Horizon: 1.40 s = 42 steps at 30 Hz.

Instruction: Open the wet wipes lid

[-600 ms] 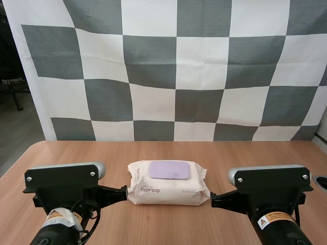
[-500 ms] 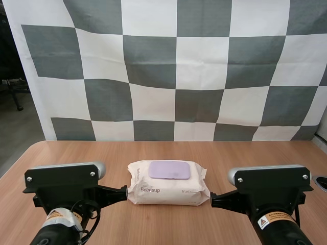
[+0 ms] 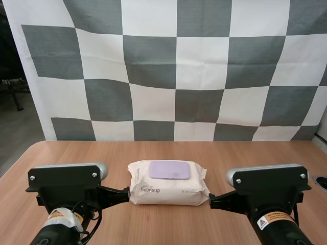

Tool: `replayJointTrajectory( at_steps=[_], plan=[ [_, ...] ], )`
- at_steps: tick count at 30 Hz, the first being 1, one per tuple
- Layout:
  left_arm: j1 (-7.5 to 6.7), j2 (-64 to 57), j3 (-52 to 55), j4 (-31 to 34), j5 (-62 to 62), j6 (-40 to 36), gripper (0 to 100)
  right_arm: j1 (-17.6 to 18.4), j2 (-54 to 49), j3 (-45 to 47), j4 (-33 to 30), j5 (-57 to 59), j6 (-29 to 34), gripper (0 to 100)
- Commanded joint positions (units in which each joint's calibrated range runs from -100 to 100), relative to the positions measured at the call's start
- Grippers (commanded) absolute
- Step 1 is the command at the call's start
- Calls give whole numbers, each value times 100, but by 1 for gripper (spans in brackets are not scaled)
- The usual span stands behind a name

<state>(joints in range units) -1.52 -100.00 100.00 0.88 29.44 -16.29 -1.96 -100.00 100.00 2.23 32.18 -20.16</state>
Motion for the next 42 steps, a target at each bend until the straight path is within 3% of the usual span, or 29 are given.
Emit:
replayJointTrajectory(
  at_steps=[1, 42],
  plan=[
    [0, 0, 0, -2, 9, 2, 0, 2, 0, 0, 4, 1, 2, 0],
    [-1, 0, 0, -42, -344, 2, 0, 2, 0, 0, 4, -44, 18, 0]
  ],
)
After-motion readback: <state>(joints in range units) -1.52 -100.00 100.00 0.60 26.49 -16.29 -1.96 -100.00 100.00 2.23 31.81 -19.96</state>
